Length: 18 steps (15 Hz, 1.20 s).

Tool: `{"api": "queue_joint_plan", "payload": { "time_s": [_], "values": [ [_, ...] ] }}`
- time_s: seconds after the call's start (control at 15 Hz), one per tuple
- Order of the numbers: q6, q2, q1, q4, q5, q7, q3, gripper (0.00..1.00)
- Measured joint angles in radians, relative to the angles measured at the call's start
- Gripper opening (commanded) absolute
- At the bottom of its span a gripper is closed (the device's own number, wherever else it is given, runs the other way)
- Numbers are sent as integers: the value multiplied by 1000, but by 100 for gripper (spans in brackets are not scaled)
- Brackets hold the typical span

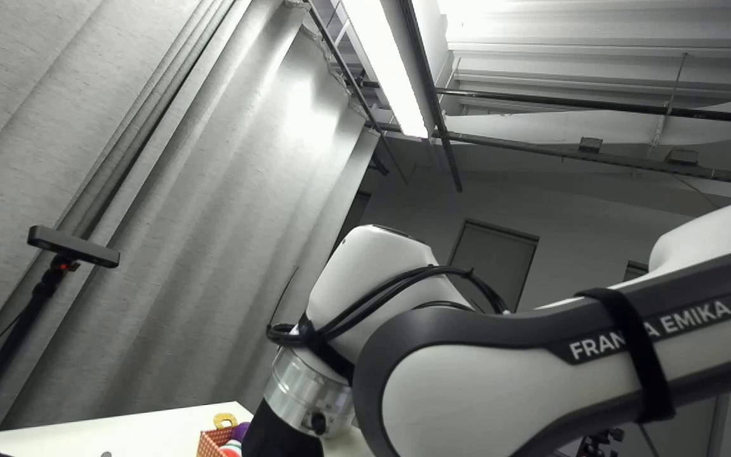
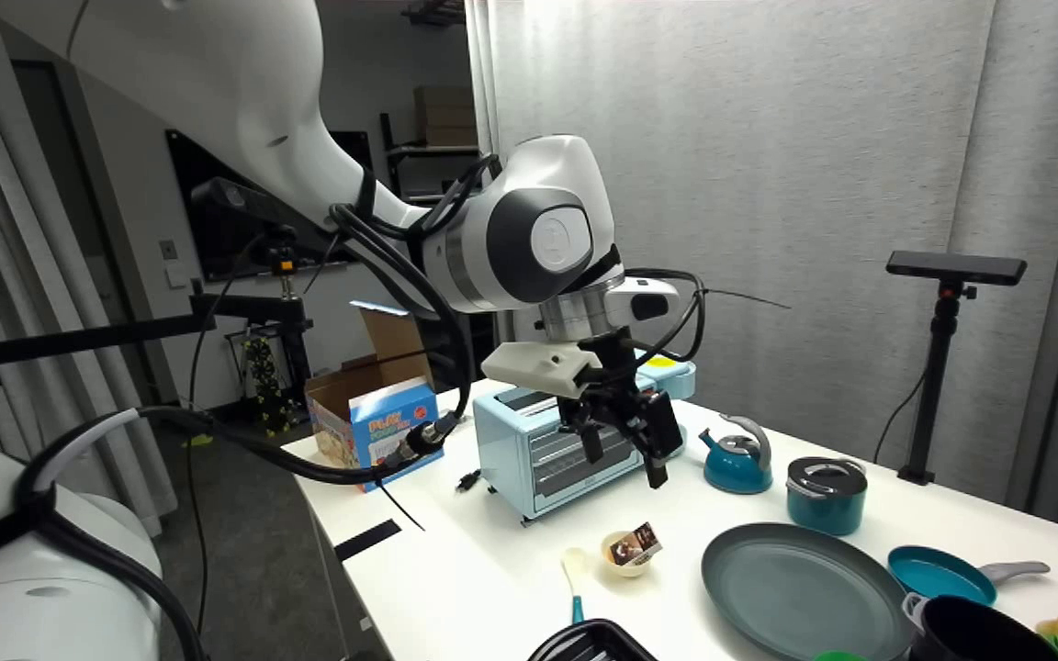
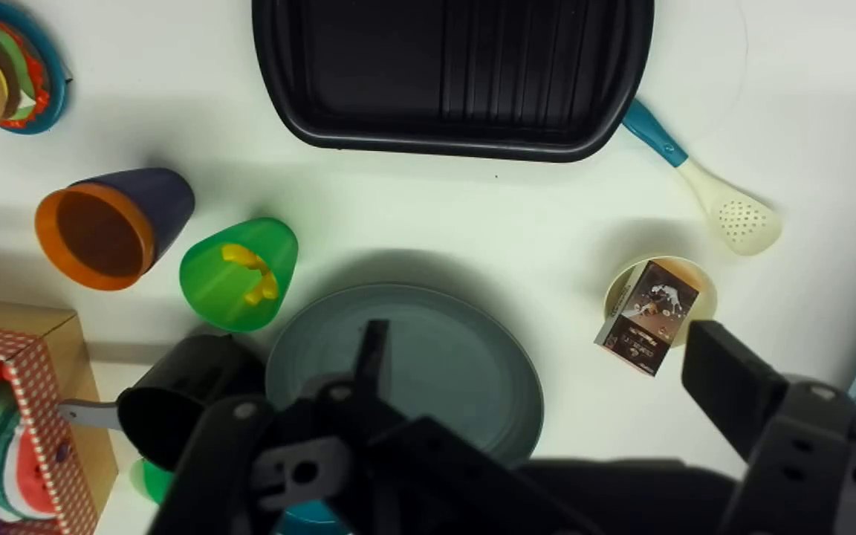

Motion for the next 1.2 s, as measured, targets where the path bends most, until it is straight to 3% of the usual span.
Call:
{"api": "queue_joint_plan", "payload": {
  "time_s": [1.2],
  "values": [
    [0,26,2,6,0,-2,-29,100]
  ]
}}
